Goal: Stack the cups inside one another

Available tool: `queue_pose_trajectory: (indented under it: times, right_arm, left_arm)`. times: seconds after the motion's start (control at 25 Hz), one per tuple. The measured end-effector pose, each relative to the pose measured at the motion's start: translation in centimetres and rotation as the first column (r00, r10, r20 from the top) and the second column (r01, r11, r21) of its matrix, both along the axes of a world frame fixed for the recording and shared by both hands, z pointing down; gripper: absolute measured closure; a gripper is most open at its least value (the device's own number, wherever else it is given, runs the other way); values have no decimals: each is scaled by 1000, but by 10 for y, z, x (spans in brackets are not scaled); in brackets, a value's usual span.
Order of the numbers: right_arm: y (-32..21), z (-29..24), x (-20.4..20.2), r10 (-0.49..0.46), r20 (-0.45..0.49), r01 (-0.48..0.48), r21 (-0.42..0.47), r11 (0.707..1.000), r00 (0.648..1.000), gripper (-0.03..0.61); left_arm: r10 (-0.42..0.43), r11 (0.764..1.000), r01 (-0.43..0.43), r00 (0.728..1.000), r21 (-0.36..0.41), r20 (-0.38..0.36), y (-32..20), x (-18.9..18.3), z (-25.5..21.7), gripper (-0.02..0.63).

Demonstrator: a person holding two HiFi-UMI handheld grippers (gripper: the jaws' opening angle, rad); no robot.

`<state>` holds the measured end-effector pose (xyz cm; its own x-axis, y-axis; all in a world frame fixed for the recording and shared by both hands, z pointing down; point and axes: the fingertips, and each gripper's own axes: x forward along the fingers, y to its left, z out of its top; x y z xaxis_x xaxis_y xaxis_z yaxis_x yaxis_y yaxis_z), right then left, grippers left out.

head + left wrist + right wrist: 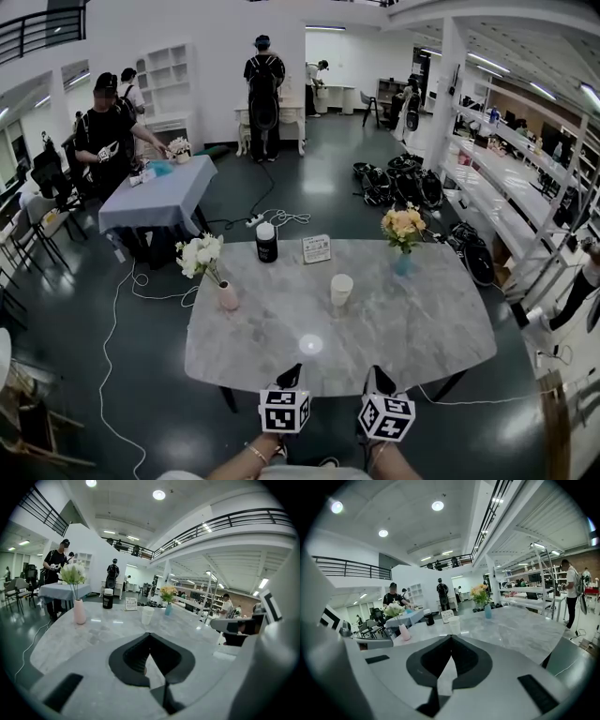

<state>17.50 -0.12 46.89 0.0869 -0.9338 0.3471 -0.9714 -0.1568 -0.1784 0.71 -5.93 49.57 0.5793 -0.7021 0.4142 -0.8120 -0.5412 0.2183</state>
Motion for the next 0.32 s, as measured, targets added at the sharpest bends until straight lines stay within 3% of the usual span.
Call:
queue_pose_trajectory:
  times: [0.32]
  right_arm:
    - [2, 0, -3, 5, 5, -5, -9, 1000, 1000, 572]
  left_arm:
    - [4, 1000, -5, 1000, -4, -1, 1, -2, 2, 617]
